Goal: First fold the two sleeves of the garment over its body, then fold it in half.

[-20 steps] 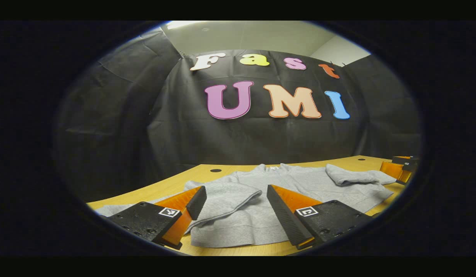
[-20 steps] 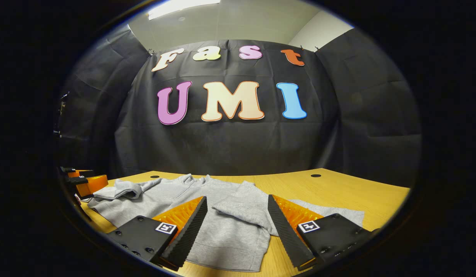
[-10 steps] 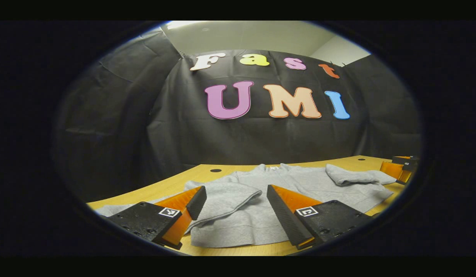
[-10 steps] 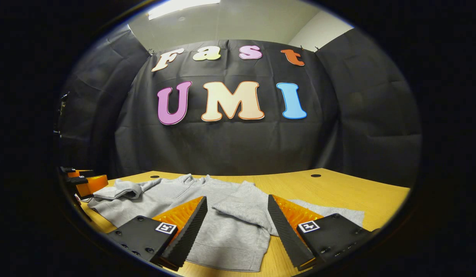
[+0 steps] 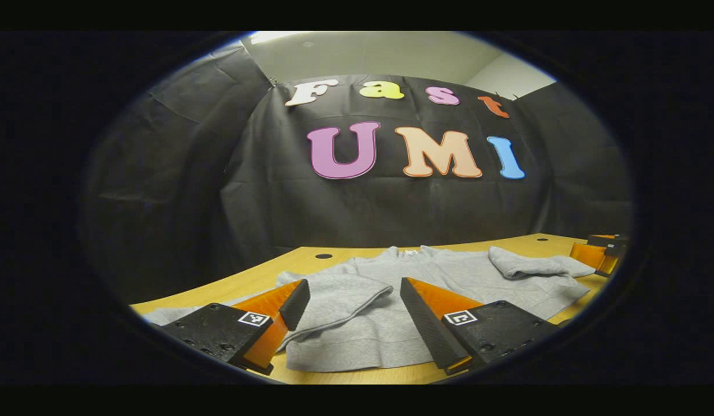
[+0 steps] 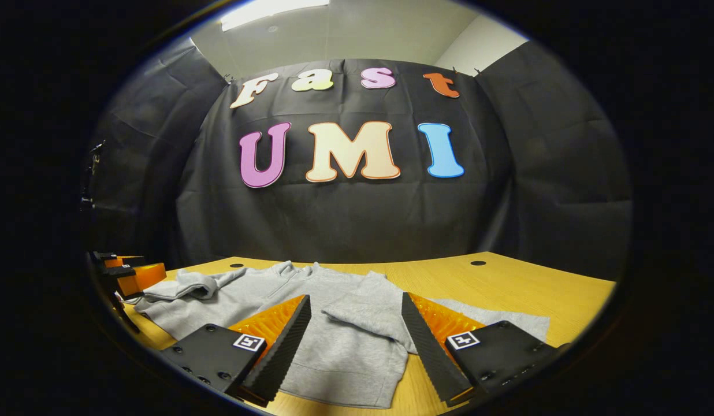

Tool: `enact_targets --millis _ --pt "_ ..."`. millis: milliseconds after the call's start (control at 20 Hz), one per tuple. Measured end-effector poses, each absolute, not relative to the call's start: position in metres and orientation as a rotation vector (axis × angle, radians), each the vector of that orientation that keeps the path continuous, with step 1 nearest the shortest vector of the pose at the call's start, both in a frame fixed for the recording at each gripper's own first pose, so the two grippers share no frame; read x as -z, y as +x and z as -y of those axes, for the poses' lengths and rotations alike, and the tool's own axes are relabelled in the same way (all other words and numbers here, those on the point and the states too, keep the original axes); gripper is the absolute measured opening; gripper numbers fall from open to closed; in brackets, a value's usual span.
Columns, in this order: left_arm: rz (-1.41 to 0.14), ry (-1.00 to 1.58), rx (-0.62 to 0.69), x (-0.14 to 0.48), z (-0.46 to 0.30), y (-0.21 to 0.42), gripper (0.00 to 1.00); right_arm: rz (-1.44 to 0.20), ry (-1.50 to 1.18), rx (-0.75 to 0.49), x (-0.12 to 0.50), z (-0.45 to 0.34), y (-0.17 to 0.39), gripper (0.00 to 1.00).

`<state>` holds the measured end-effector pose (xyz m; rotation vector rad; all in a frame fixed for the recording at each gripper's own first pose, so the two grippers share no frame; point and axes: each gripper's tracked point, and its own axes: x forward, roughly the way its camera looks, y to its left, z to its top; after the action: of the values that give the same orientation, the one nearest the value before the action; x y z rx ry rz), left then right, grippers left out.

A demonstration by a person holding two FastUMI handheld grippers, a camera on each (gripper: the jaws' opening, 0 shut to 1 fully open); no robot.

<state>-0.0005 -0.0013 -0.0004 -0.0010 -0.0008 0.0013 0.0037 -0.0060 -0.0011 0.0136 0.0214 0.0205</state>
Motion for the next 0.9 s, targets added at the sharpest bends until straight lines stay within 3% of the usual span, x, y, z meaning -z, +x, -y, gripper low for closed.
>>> enact_targets --millis 400,600,850,900 --pt "0.0 -0.001 -0.001 0.001 0.001 -0.001 0.93 -0.1 0.012 0.057 -0.026 0.081 0.013 0.99" --pt "0.001 -0.001 -0.001 0.0 0.001 0.0 0.93 -0.236 -0.015 0.141 -0.015 0.144 0.013 0.98" --pt "0.001 -0.002 0.001 0.001 0.001 -0.001 0.93 -0.46 0.061 0.141 0.023 0.177 0.006 0.94" --pt "0.001 -0.002 0.004 0.001 0.001 -0.001 0.93 -0.512 0.076 0.14 0.033 0.181 0.002 0.97"
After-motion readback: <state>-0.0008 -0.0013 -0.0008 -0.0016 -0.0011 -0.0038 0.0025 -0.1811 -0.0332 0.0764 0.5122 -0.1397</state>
